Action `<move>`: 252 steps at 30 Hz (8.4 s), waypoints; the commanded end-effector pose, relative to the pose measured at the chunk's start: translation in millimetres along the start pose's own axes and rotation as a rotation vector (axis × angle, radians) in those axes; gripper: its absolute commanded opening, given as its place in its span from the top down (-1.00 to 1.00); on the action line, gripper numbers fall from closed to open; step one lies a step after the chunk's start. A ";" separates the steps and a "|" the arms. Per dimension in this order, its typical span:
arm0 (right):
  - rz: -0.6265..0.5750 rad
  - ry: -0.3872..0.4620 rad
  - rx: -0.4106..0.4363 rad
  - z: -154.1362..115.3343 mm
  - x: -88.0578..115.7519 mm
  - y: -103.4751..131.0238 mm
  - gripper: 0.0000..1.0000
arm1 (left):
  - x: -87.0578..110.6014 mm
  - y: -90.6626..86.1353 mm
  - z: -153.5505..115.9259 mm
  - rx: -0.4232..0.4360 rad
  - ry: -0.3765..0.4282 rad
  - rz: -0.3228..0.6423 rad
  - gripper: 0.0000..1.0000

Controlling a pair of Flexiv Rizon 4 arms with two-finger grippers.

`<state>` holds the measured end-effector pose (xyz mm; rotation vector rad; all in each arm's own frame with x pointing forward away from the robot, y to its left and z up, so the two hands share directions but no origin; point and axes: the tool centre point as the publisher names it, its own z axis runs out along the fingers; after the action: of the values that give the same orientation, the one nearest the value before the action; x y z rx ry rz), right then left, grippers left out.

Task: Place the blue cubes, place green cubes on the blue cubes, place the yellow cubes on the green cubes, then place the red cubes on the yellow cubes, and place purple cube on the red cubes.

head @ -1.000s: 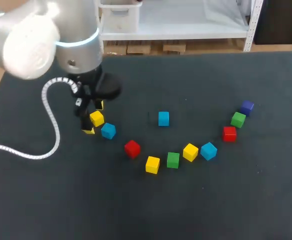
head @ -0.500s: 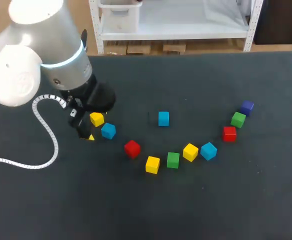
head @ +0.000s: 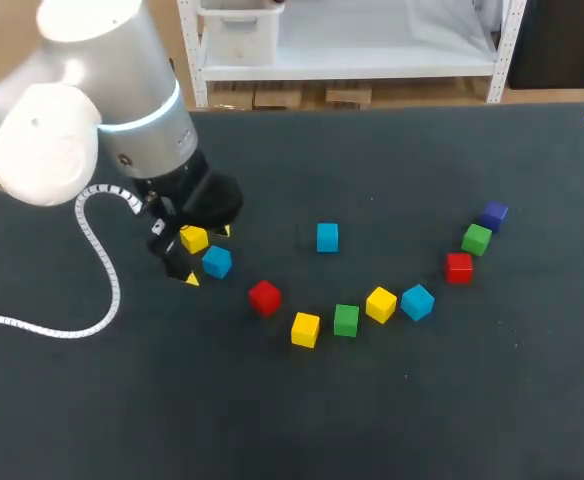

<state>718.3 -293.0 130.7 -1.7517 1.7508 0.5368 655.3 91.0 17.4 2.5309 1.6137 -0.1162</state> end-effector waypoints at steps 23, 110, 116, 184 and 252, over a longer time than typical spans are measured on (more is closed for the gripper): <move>-0.001 -0.001 0.002 0.1 0.2 0.5 -1.00 | 8.5 17.1 22.1 0.052 0.017 0.038 -0.01; -0.001 -0.001 0.002 0.1 0.2 0.5 -1.00 | -81.4 92.7 38.0 0.025 0.087 -0.395 1.00; -0.001 -0.001 0.002 0.1 0.2 0.5 -1.00 | -80.7 92.9 39.8 0.030 0.085 -0.396 1.00; -0.001 -0.001 0.002 0.1 0.2 0.5 -1.00 | -77.0 93.3 40.9 0.045 0.063 -0.420 0.36; -0.001 -0.001 0.002 0.1 0.2 0.5 -1.00 | -20.3 25.2 -58.3 -0.011 -0.280 -0.452 -1.00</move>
<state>718.3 -293.0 130.7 -1.7517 1.7508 0.5368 684.8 52.9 77.2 2.0786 2.1037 -0.3890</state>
